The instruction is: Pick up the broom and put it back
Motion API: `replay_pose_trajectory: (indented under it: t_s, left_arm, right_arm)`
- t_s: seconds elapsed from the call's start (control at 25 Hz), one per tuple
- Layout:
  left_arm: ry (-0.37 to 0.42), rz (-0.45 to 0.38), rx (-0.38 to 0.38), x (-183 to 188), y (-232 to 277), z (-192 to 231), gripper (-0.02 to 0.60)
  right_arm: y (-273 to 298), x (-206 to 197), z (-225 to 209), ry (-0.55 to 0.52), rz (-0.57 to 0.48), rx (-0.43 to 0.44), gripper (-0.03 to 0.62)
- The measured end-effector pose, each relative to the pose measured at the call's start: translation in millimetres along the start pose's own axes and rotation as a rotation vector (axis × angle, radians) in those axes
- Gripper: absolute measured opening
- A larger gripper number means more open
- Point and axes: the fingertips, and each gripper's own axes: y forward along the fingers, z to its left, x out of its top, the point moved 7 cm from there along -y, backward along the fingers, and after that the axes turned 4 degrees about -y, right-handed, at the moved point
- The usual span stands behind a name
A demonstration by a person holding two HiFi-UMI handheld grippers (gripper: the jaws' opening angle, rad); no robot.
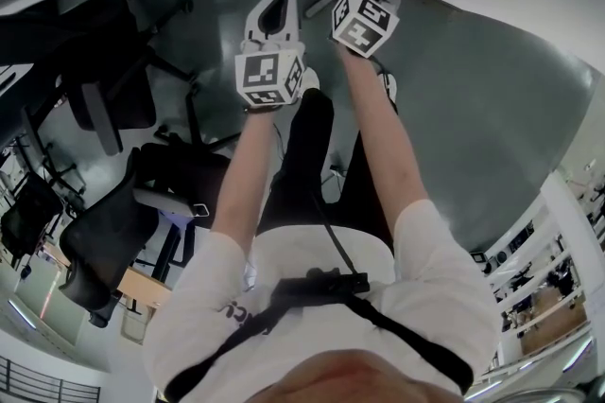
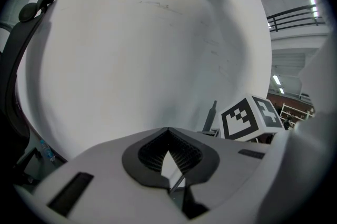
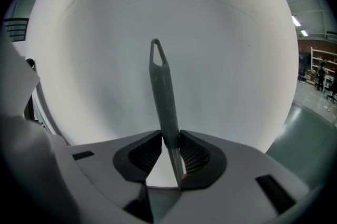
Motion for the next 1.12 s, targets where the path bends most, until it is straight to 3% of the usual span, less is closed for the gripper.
replay_pose_trajectory:
  t_s: [0.28, 1.12]
  left_arm:
    - [-0.013, 0.0, 0.015, -1.5, -2.6, 3.0, 0.008]
    - [-0.006, -0.014, 0.025, 6.9, -20.7, -18.1, 0.008]
  right_arm:
    - [10.8, 3.9, 2.9, 0.012, 0.002, 0.084, 0.105]
    - [-15.6, -1.1, -17.8, -0.063, 0.032, 0.14, 0.107]
